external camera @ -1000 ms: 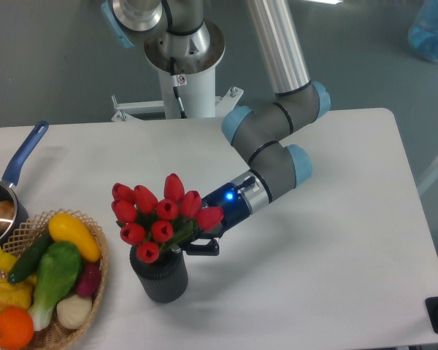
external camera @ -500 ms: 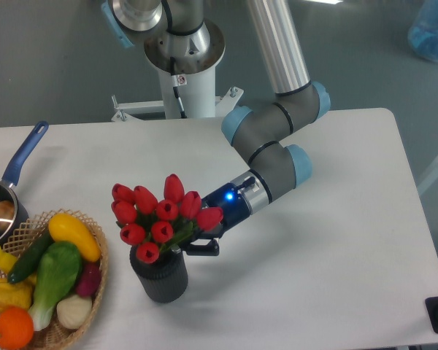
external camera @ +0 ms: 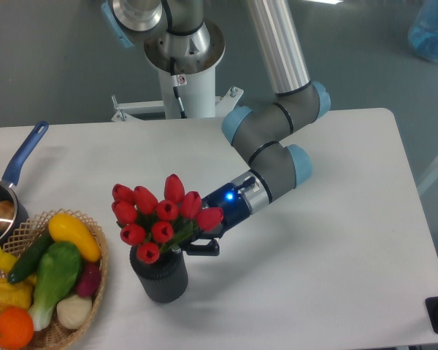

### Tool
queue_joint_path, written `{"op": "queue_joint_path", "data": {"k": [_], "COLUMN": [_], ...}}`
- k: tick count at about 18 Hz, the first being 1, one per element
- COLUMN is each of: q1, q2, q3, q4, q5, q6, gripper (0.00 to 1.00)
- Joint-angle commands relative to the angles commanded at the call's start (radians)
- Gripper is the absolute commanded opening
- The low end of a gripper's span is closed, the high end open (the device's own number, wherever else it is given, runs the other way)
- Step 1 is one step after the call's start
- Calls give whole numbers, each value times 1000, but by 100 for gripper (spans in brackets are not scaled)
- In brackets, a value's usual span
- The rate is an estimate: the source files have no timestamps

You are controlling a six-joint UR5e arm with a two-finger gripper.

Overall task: Insert the flowers into the vase
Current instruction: 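Push the tulip stems down into the vase, then open the gripper to release the tulip stems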

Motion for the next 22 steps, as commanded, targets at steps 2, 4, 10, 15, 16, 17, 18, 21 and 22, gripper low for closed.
{"op": "queue_joint_path", "data": {"k": [2,4,10,15,16,17,18,21,22], "q1": [0,0,0,0,2,2,2,2,2], "q2": [0,0,0,2,3,6,9,20,21], "q3": [2,2,2,0,0,0,0,0,0], "q4": [0,0,0,0,0,0,0,-2,0], "q5": [0,0,0,0,0,0,0,11,17], "q6": [0,2,15,25,23,25,23,23,23], "gripper": [21,24,44,48,48,50,51,54,55]}}
